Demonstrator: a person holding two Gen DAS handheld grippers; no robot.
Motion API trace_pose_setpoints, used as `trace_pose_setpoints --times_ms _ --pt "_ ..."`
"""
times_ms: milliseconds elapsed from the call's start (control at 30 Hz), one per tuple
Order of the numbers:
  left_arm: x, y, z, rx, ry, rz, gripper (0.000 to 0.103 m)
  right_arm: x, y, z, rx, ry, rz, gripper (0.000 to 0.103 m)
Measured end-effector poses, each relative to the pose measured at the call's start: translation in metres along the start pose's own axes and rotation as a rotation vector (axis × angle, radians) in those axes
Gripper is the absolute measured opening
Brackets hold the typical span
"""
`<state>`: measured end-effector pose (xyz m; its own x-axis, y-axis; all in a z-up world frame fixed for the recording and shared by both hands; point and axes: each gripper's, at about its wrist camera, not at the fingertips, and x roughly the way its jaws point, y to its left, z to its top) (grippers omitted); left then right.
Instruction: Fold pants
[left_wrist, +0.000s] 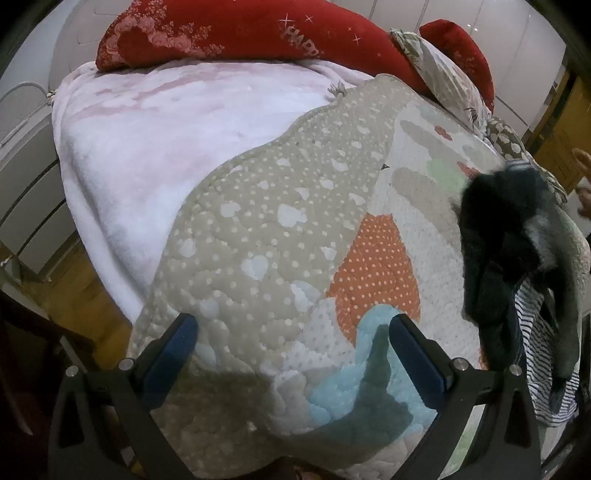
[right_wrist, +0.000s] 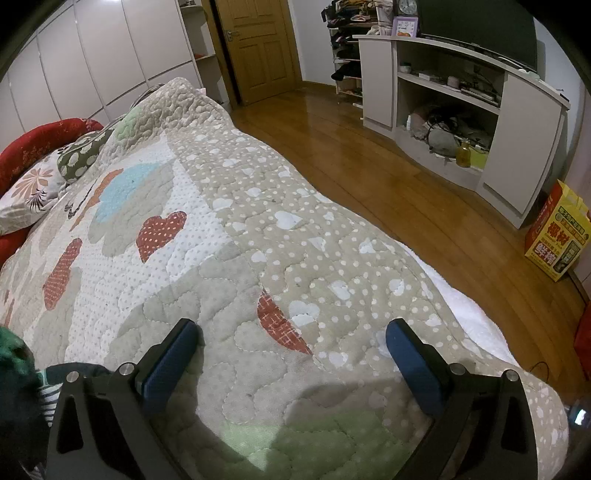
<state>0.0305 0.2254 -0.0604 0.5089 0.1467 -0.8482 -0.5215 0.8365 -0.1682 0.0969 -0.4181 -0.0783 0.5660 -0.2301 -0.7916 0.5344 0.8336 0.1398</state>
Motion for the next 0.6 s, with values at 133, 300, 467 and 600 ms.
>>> trace_pose_setpoints --times_ms 133,300,467,600 --pt "0.0 0.002 0.0 -0.013 0.001 -0.012 0.103 -0.001 0.0 0.0 0.0 0.0 0.0 0.102" --pt "-0.002 -0.002 -0.001 -0.017 -0.004 -0.031 0.103 0.0 0.0 0.0 0.0 0.0 0.0 0.102" --pt "-0.011 -0.014 -0.004 0.009 -0.009 -0.054 0.103 -0.001 0.0 0.0 0.0 0.0 0.0 0.102" --pt "-0.013 -0.031 -0.004 0.026 -0.011 -0.063 0.103 -0.001 0.0 0.0 0.0 -0.001 0.0 0.102"
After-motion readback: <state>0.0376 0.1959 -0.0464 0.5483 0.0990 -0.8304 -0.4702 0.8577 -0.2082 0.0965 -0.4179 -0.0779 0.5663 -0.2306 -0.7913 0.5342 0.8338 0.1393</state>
